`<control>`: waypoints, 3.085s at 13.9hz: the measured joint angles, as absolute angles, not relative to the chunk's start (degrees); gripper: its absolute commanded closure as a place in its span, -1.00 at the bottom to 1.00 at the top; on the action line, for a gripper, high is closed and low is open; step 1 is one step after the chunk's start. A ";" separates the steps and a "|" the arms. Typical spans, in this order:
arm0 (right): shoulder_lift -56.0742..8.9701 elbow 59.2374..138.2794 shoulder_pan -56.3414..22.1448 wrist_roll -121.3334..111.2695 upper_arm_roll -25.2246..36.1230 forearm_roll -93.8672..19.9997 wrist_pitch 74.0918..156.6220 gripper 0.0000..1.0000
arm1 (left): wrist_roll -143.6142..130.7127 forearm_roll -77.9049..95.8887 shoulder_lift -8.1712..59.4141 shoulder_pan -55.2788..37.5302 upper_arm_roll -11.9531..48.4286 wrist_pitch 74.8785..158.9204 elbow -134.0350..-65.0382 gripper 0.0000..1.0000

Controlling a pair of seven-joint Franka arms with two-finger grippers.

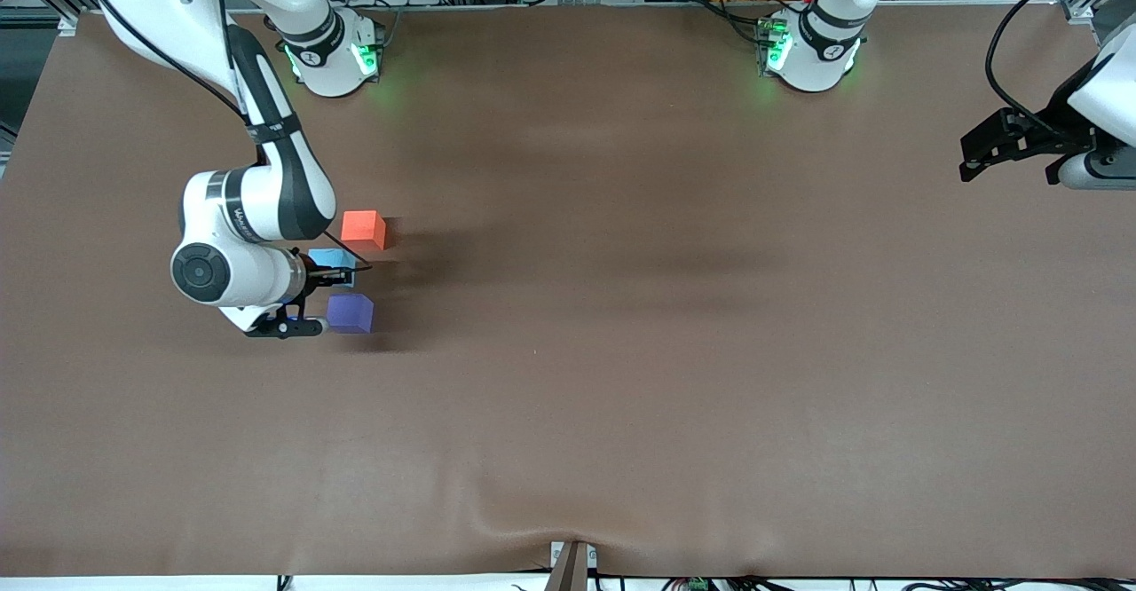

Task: Place blue block between orange and purple blocks
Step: 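Lower the blue cube into the gap between the orange and purple cubes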

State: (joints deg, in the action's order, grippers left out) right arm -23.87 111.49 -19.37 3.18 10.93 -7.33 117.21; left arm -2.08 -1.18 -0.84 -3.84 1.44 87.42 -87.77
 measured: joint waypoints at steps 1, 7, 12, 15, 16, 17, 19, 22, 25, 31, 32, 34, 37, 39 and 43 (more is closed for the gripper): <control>-23.87 112.16 -19.61 3.17 10.81 -7.38 118.27 1.00 | -2.08 -1.18 -0.84 -3.71 1.43 87.42 -87.77 -1.00; -23.87 116.19 -21.49 3.19 10.64 -7.46 124.20 1.00 | -2.08 -1.18 -0.69 -3.22 1.43 87.41 -88.13 -1.00; -23.87 116.57 -21.92 3.19 10.62 -7.47 125.13 1.00 | -2.08 -1.18 -0.68 -3.21 1.44 87.41 -88.24 -1.00; -23.87 116.79 -22.42 3.19 10.62 -7.48 125.19 1.00 | -2.08 -1.18 -0.68 -3.20 1.44 87.41 -88.27 -1.00; -23.87 116.82 -22.43 3.19 10.62 -7.48 125.21 1.00 | -2.08 -1.18 -0.68 -3.19 1.44 87.41 -88.27 -1.00; -23.87 116.86 -22.43 3.19 10.63 -7.48 125.22 1.00 | -2.08 -1.18 -0.68 -3.18 1.44 87.41 -88.27 -1.00; -23.88 117.16 -22.43 3.20 10.65 -7.48 125.77 1.00 | -2.08 -1.18 -0.68 -3.17 1.44 87.41 -88.29 -1.00; -23.93 118.59 -22.43 3.20 10.65 -7.48 128.04 1.00 | -2.08 -1.18 -0.68 -3.16 1.44 87.41 -88.43 -1.00; -23.95 119.16 -22.43 3.20 10.62 -7.48 128.62 1.00 | -2.08 -1.18 -0.68 -3.15 1.44 87.41 -88.48 -1.00; -24.23 119.24 -22.46 3.20 10.54 -7.50 129.28 0.90 | -2.08 -1.18 -0.68 -3.14 1.45 87.41 -88.50 -1.00; -24.34 119.26 -22.46 3.20 10.54 -7.50 129.40 0.38 | -2.08 -1.18 -0.68 -3.14 1.45 87.41 -88.50 -1.00; -24.56 119.29 -22.46 3.23 10.51 -7.52 129.63 -1.00 | -2.08 -1.18 -0.68 -3.14 1.46 87.41 -88.51 -1.00; -24.64 119.28 -22.46 3.34 10.44 -7.56 129.70 -1.00 | -2.08 -1.18 -0.69 -3.14 1.47 86.72 -88.49 -1.00; -24.62 119.05 -22.47 3.41 10.36 -7.60 129.56 -1.00 | -2.08 -1.18 -0.75 -3.14 1.49 85.31 -88.39 -1.00; -23.97 112.63 -22.33 3.43 10.58 -7.62 118.34 -1.00 | -0.76 -1.18 -0.86 -3.14 1.66 84.94 -88.28 -1.00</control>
